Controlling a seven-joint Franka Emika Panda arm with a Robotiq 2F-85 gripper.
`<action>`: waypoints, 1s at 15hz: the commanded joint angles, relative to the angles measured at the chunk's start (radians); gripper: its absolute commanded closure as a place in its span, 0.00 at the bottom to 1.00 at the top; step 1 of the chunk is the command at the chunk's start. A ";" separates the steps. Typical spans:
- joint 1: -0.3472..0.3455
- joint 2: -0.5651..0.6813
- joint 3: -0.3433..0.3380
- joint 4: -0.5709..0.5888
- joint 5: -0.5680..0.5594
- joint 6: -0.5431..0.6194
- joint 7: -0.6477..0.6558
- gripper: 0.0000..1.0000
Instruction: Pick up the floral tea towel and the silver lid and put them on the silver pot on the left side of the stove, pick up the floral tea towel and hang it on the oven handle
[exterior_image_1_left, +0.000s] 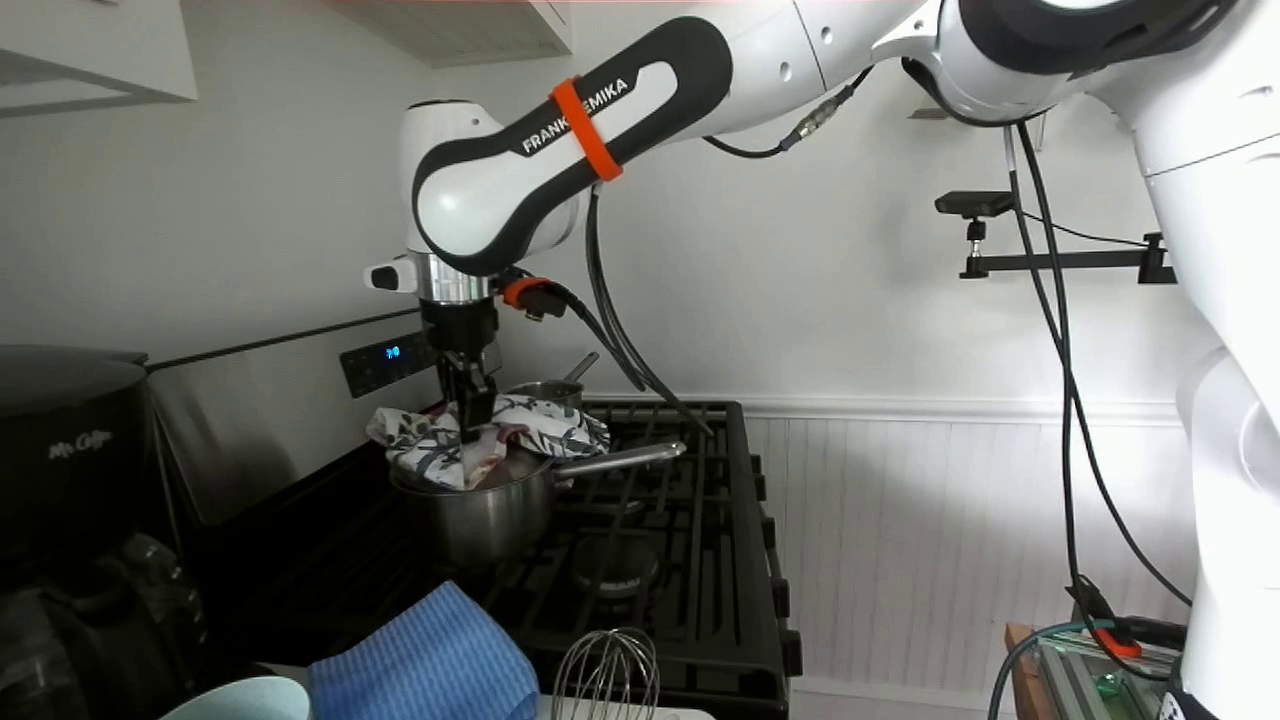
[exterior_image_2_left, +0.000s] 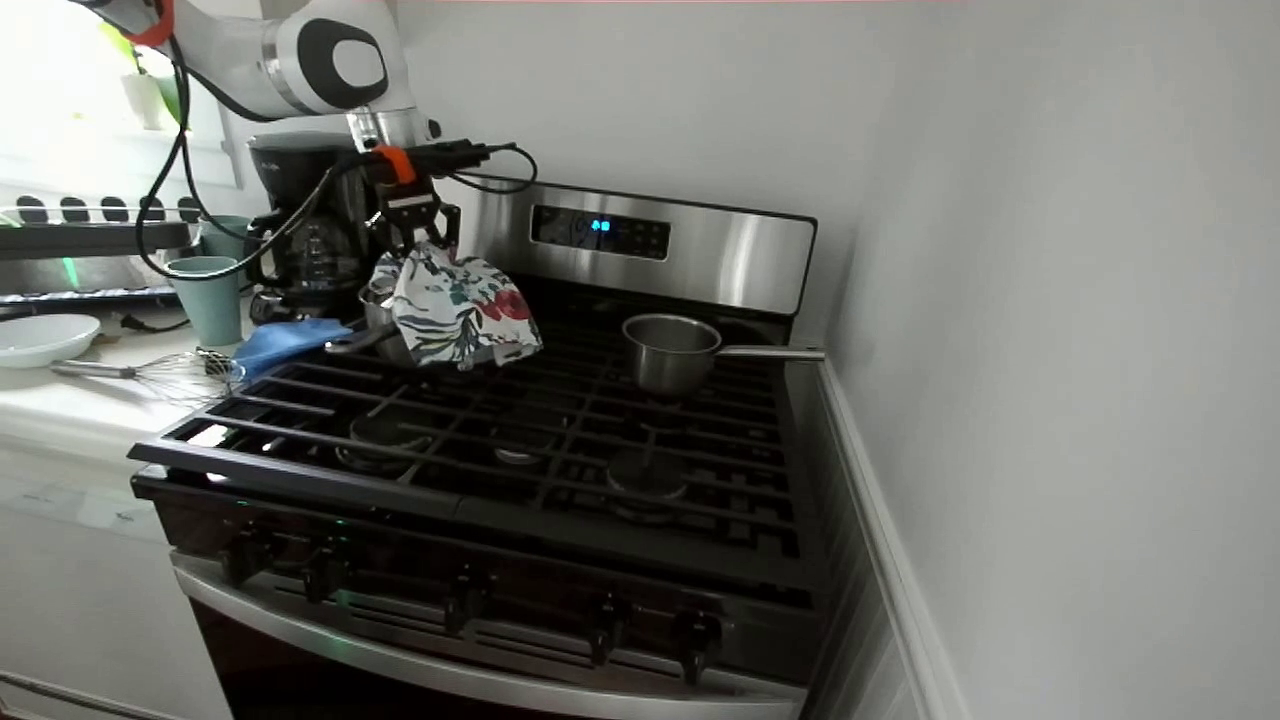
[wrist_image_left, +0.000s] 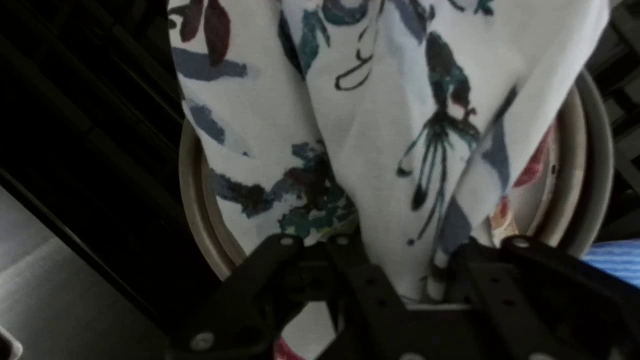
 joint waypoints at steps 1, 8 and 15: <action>-0.010 0.018 0.014 0.070 0.030 -0.087 -0.003 0.97; -0.011 0.028 0.023 0.094 0.059 -0.131 0.000 0.97; -0.018 0.057 0.021 0.129 0.106 -0.122 0.010 0.97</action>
